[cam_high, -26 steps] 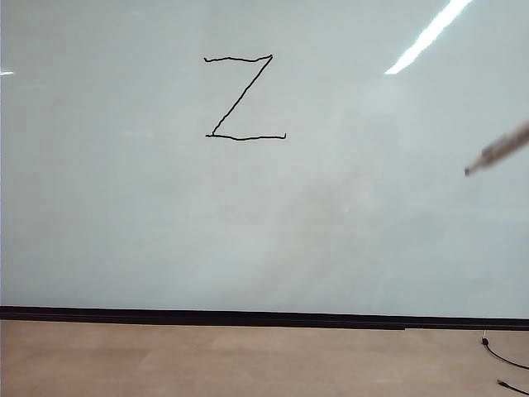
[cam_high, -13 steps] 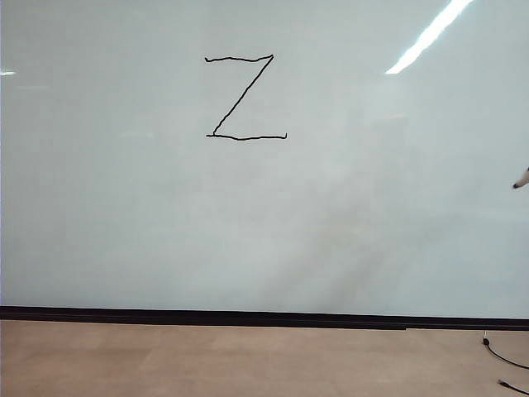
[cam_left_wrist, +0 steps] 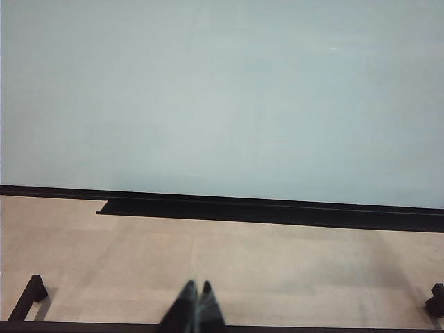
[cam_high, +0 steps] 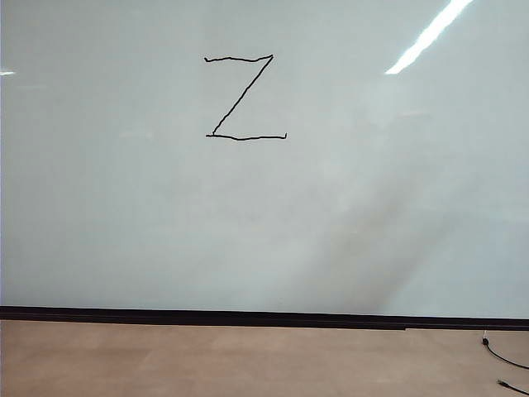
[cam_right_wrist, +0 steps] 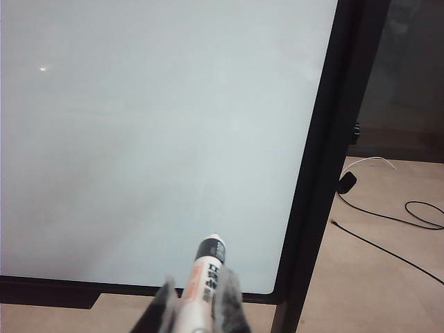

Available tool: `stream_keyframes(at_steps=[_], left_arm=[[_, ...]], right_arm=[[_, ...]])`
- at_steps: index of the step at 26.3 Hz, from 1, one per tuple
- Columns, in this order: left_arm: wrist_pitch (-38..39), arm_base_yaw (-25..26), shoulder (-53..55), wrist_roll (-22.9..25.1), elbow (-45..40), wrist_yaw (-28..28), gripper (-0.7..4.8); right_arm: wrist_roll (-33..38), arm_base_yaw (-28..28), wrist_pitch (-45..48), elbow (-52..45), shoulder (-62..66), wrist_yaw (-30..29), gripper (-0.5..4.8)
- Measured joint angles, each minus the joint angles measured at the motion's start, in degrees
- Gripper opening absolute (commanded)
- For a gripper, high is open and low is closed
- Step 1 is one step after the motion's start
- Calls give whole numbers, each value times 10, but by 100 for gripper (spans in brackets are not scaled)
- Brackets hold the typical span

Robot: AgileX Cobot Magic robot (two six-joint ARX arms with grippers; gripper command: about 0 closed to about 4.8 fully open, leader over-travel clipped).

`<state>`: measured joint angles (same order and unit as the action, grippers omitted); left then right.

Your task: Pick up the pen on the shelf to the right of the whiteboard and write the letter Z.

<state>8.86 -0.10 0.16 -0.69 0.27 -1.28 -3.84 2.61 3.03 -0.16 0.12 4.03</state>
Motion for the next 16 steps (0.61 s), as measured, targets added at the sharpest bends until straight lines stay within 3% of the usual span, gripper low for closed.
stream_keyframes(at_steps=[16], left_arm=[[0, 0, 0, 0, 0, 0, -5]], right_arm=[[4, 0, -15, 0, 0, 0, -7]])
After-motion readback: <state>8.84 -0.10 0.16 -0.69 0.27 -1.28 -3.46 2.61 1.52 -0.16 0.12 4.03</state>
